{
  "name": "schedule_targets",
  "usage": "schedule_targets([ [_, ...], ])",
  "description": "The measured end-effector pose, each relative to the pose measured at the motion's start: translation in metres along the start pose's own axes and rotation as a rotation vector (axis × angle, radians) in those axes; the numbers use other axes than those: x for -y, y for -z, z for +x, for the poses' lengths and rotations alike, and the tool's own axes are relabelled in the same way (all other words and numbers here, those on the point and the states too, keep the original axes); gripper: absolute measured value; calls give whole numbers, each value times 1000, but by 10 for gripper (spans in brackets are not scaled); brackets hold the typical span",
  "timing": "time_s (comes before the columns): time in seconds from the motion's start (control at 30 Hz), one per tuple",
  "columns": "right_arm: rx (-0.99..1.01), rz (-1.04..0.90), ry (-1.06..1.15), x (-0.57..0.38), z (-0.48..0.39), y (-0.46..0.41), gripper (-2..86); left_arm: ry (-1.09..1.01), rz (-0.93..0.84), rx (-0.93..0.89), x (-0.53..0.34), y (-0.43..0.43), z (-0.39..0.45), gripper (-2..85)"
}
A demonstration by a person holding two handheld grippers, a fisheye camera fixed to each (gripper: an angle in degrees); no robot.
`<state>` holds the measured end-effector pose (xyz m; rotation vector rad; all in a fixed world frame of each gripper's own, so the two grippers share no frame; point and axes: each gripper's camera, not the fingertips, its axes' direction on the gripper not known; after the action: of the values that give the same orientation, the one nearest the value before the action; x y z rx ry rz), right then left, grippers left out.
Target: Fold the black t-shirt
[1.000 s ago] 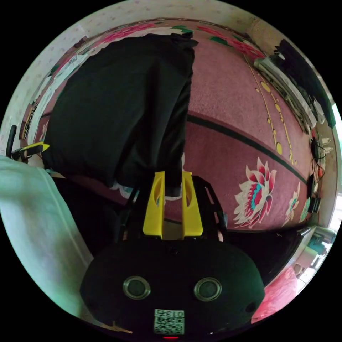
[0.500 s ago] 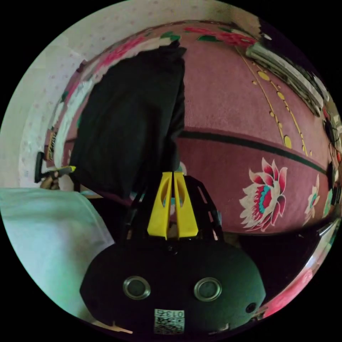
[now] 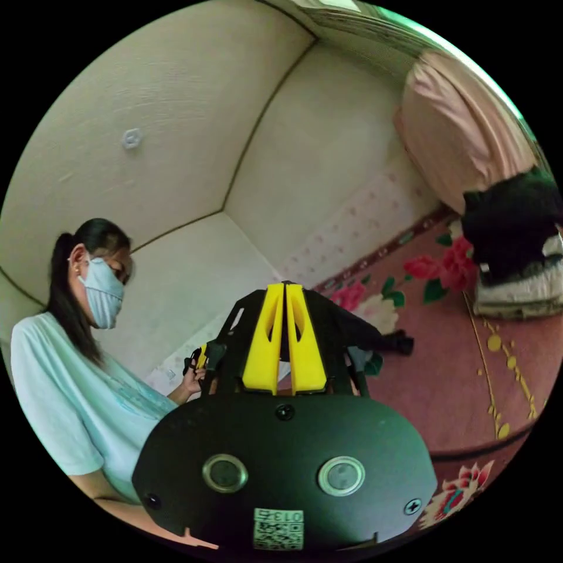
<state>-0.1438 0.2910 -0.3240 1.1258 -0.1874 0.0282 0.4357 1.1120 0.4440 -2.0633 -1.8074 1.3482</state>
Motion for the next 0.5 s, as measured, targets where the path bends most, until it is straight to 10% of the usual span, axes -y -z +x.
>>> schedule_targets([
  [0.27,73,180,365,56,-100,35,1,-392,139,-27,60,79,177,-1],
  [0.5,-22,-61,333,88,-87,-57,2,-273,143,172,85,117,161,-1],
])
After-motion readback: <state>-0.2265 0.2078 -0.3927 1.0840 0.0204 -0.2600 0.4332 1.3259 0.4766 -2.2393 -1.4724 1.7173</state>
